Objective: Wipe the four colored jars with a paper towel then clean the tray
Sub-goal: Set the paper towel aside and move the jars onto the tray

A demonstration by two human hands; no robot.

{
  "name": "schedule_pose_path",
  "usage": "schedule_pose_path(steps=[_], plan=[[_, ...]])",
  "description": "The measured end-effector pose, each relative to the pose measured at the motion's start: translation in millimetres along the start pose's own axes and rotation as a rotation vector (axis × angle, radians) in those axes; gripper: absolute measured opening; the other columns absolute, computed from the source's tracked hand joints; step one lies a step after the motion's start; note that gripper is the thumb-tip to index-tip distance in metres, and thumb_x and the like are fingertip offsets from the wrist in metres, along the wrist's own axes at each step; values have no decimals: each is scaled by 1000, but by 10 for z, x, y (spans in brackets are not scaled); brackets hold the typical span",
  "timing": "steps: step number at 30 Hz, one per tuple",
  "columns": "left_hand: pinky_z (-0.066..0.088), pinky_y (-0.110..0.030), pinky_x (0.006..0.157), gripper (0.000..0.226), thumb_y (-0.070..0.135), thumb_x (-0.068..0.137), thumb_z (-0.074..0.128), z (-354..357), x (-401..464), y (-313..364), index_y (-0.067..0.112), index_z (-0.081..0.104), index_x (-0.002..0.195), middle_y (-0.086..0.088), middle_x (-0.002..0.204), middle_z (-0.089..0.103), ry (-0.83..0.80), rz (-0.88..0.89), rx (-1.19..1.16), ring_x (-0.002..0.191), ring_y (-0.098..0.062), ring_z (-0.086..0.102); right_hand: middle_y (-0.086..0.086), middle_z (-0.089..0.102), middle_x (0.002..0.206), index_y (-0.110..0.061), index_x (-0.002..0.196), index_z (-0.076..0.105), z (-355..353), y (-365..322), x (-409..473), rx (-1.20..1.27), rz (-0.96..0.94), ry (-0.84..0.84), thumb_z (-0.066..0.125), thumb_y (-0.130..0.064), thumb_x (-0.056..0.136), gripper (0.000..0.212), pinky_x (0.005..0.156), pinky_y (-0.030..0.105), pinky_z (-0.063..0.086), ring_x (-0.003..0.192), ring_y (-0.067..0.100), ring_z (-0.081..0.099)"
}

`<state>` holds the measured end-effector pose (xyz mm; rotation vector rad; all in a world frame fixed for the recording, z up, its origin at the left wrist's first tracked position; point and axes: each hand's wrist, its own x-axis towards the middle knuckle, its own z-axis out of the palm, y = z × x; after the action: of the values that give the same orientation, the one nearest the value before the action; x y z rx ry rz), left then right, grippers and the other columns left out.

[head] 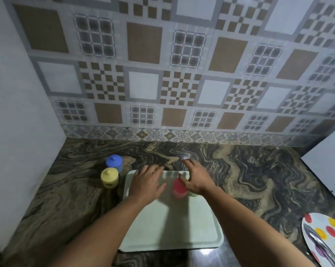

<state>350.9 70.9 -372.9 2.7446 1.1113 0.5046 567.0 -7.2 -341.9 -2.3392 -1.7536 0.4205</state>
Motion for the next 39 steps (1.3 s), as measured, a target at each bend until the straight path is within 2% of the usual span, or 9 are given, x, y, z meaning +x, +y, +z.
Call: schedule_pose_path(steps=[5, 12, 18, 21, 23, 26, 30, 33, 39], plan=[[47, -45, 88, 47, 45, 82, 63, -400, -202, -718, 27, 62, 126, 5, 129, 58, 110, -148, 123, 118, -29, 52, 14, 57, 138, -18, 140, 56, 199, -792, 408, -9, -185, -93, 64, -42, 93, 53, 101, 43, 51, 129, 38, 55], [54, -41, 84, 57, 47, 78, 69, -473, -613, -1377, 29, 59, 131, 2, 133, 57, -30, -281, 101, 110, -30, 61, 16, 29, 167, -22, 165, 26, 508, -1835, 933, -46, -354, -318, 66, -18, 95, 81, 115, 55, 42, 147, 45, 39], [50, -41, 98, 65, 50, 87, 61, -394, -605, -1371, 26, 47, 146, -2, 149, 47, -165, -308, 48, 129, -30, 49, 10, -4, 176, -24, 168, 4, 618, -2124, 1214, -221, -374, -488, 63, -9, 99, 93, 124, 61, 27, 160, 42, 11], [51, -41, 95, 63, 52, 88, 62, -365, -597, -1407, 28, 44, 144, 1, 149, 46, -156, -339, 25, 129, -27, 50, 17, 8, 174, -22, 168, 13, 707, -2152, 1232, -259, -371, -466, 66, -8, 96, 91, 120, 62, 35, 153, 48, 29], [53, -42, 88, 58, 51, 87, 62, -343, -609, -1433, 29, 46, 138, 2, 143, 50, -152, -354, 1, 122, -27, 56, 23, 29, 161, -17, 161, 31, 748, -2186, 1204, -191, -338, -392, 69, -6, 92, 80, 111, 64, 44, 138, 53, 46], [54, -44, 85, 54, 46, 87, 63, -342, -640, -1457, 26, 47, 134, -1, 137, 51, -174, -363, 8, 118, -29, 58, 22, 42, 142, -10, 145, 44, 794, -2219, 1152, -96, -306, -306, 71, -8, 91, 61, 104, 59, 48, 125, 52, 53], [52, -41, 89, 57, 36, 85, 70, -394, -682, -1460, 23, 50, 137, -3, 138, 55, -129, -369, -3, 119, -29, 55, 24, 55, 134, -8, 135, 48, 747, -2167, 1073, 48, -267, -295, 76, -16, 89, 54, 95, 49, 51, 122, 46, 58], [53, -43, 91, 67, 29, 82, 76, -461, -649, -1448, 23, 49, 143, -5, 138, 59, -77, -371, -48, 123, -32, 54, 22, 58, 133, -12, 139, 48, 538, -2040, 1006, 76, -226, -234, 76, -21, 89, 59, 94, 49, 54, 118, 45, 60], [53, -39, 87, 59, 41, 78, 76, -463, -394, -1107, 25, 58, 132, 3, 129, 63, -55, -213, -29, 114, -27, 58, 21, 62, 135, -16, 150, 43, 104, -1511, 774, -44, -116, -210, 78, -28, 85, 75, 97, 46, 56, 120, 42, 63]])
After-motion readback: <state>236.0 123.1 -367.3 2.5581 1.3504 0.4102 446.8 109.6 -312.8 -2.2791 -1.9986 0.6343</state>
